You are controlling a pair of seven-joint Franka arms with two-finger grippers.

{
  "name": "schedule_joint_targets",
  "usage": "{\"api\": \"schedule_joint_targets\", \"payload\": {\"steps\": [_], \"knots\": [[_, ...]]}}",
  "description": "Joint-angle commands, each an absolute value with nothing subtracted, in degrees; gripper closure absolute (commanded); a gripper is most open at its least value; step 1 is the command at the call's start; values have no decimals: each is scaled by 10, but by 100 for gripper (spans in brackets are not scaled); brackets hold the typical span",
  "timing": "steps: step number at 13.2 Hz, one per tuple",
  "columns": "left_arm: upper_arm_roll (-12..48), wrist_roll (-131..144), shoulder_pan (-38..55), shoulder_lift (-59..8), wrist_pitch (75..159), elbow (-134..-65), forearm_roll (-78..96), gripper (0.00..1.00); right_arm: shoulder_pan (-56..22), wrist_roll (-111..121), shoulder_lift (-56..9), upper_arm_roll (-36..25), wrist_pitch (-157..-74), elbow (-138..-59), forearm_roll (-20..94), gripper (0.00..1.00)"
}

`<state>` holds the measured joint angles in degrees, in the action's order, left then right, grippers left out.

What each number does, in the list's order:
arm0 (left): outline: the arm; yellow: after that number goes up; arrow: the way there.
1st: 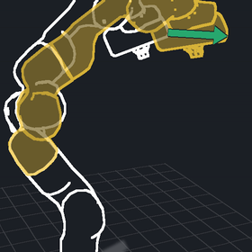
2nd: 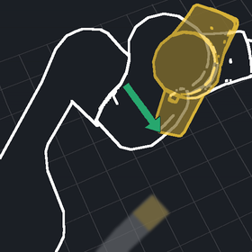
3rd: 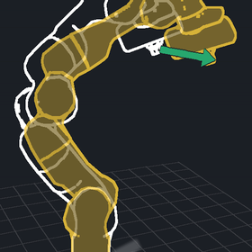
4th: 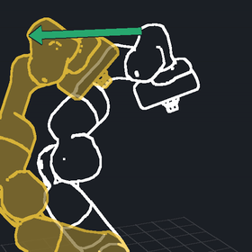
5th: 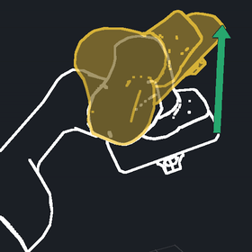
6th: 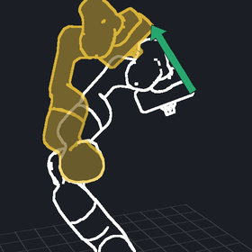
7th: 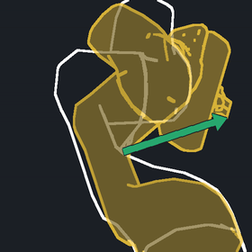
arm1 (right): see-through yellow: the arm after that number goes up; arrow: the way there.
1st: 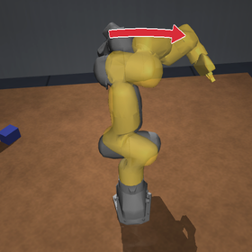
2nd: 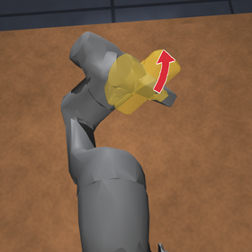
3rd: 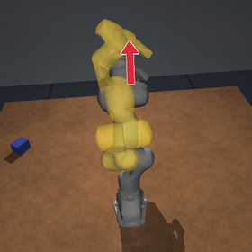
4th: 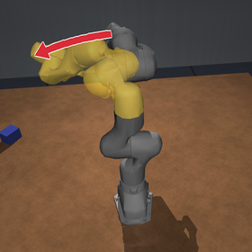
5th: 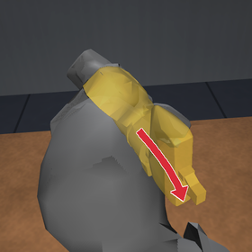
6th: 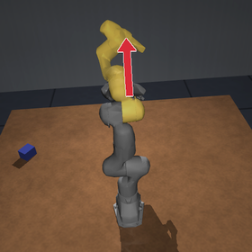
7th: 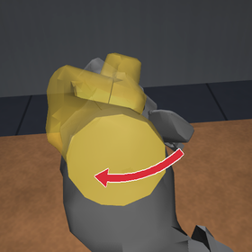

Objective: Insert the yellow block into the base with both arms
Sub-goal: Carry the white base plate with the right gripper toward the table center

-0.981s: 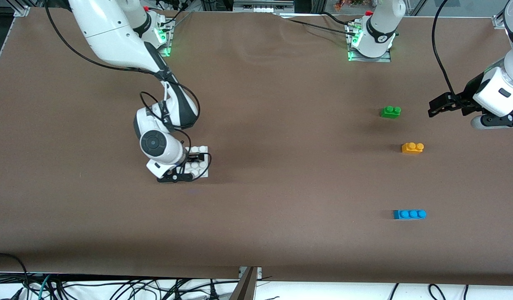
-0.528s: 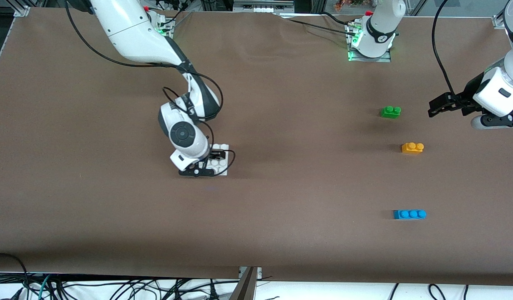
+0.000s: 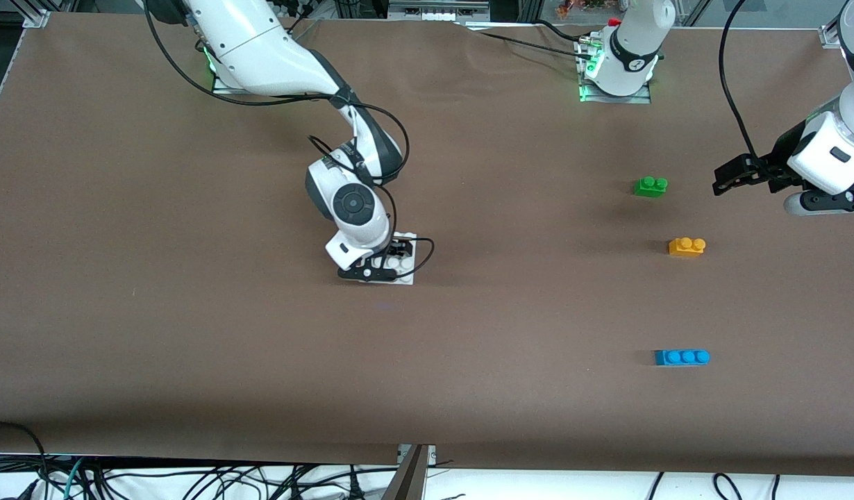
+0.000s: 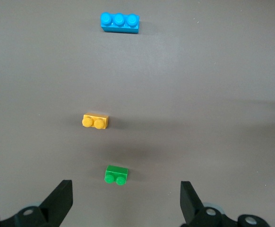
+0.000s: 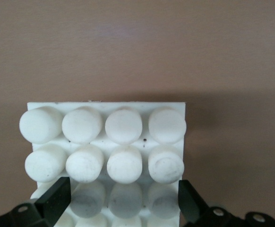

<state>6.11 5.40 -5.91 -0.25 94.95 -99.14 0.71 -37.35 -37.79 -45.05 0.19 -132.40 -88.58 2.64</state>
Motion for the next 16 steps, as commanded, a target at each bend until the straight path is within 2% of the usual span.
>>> {"api": "schedule_joint_targets", "payload": {"steps": [1, 13, 16], "knots": [[62, 41, -64, 9, 953, -998, 17, 0, -395, -384, -484, 6, -1337, -846, 40, 0], [62, 41, -64, 8, 953, -998, 17, 0, -429, -417, -492, 24, -1368, -837, 44, 0], [62, 41, -64, 8, 953, -999, 17, 0, -426, -410, -480, 21, -1360, -814, 40, 0]]}}
